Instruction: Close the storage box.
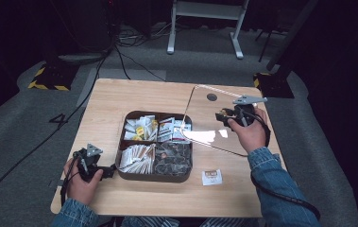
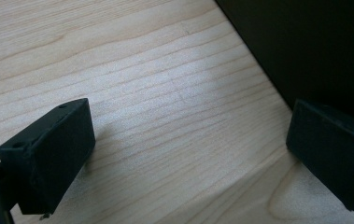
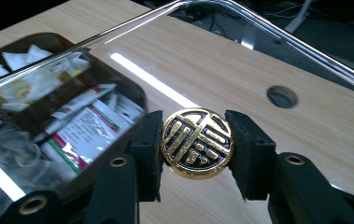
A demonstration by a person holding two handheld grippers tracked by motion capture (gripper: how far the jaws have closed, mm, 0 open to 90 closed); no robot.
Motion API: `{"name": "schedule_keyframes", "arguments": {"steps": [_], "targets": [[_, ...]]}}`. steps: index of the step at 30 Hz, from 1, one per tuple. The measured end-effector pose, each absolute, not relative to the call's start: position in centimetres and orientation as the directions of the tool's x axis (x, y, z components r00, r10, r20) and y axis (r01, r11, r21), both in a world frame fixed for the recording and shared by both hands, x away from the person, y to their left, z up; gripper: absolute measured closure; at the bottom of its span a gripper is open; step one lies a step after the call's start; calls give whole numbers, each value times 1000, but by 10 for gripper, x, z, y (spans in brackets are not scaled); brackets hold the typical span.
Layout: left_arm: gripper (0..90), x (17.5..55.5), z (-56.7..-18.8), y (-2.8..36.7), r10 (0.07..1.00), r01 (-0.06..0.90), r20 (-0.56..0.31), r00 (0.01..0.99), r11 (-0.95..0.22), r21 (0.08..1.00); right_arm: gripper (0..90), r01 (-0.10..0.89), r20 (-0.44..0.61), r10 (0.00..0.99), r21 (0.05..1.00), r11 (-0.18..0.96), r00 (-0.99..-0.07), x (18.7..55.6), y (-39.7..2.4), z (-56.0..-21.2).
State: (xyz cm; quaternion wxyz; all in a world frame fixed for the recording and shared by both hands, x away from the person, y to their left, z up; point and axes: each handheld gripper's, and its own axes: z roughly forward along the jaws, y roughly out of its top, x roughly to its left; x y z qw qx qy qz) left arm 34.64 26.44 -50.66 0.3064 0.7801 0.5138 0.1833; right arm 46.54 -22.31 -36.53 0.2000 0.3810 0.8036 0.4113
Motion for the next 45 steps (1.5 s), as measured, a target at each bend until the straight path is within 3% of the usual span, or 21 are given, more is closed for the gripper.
{"name": "schedule_keyframes", "arguments": {"steps": [21,45], "targets": [[15,347,-507,264,913,689,-31,406,-284,666,590,406,10,680,808,426,-733,447,-121,-342],[13,350,-507,264,914,690,-29,405,-284,665,590,403,13,642,788,465,-767,434,-60,-361]]}}
